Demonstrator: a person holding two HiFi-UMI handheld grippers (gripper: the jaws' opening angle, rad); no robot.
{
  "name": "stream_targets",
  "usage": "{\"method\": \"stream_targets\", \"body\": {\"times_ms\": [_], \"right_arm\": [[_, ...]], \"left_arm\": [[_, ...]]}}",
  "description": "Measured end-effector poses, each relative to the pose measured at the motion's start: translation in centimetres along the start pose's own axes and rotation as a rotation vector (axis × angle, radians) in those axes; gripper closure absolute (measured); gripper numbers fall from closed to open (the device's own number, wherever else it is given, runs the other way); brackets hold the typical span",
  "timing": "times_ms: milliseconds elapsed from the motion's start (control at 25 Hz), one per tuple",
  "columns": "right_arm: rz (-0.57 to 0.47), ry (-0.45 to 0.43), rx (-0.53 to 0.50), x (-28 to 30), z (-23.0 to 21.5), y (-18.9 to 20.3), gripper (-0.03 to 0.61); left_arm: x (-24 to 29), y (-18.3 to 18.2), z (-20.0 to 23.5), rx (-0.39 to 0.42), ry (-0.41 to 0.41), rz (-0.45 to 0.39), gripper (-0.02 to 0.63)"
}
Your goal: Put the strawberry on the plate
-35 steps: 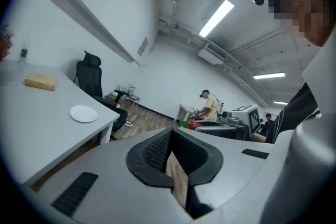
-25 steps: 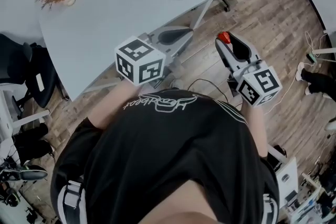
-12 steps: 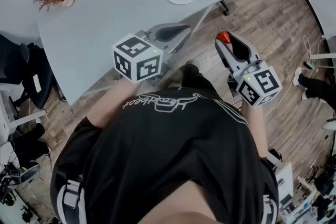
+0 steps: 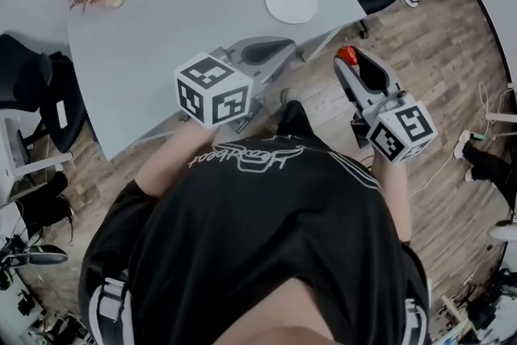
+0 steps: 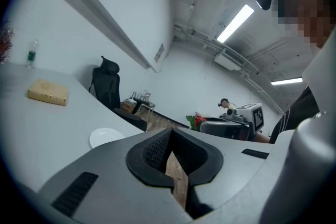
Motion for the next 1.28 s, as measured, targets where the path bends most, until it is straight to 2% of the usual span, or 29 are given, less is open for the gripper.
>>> {"method": "stream_targets", "body": {"times_ms": [400,720,960,1280], "right_arm": [[0.012,-0.095,0.032,5.4,-6.8,-0.4,0.440],[0.042,-0.129,0.002,9.1,-11.2,0.0,0.440],[0.071,-0.152,-0.046,11.9,-12.7,0.5,0.442],[0.108,-0.211,-0.031,15.1,-13.5,1.9,0.442]], "left_arm": [[4.6,-3.5,4.7,-0.046,-0.086,-0.009,0.607],[7.0,-5.1,8.2,-0.073,-0.148,0.005,0.607],[8.0,-5.2,10.7,-0.102,-0.179,0.006,0.607],[8.9,-5.1,13.3,-0.130,-0.219,0.020,0.607]]}}
Point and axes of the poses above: the fingertips, and each gripper's own axes: x forward along the fingers, z to its left, y out of its underside, the point moved 4 cm from there along -x, backward along the fingers, and after that the axes turned 10 degrees about -x, right-handed, at the moved point
